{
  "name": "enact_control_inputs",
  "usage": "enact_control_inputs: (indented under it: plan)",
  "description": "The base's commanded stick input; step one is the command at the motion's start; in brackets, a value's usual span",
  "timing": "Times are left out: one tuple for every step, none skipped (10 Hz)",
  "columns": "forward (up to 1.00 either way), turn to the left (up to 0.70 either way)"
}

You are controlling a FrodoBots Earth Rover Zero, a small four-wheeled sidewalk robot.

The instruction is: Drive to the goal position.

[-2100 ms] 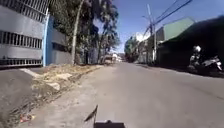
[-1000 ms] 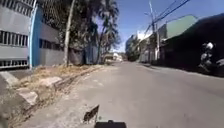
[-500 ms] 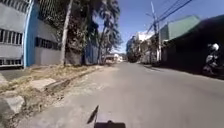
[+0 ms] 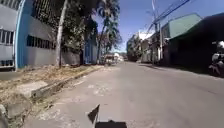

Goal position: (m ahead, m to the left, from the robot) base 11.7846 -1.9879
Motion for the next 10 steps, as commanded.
enact_control_inputs:
  plan:
    - [0.7,-0.03]
    - [0.7,-0.03]
    - [0.7,-0.03]
    - [0.7,-0.03]
    - [0.7,-0.03]
    - [0.7,-0.03]
    - [0.7,-0.03]
    - [0.7,-0.03]
    - [0.7,-0.03]
    - [0.7,-0.03]
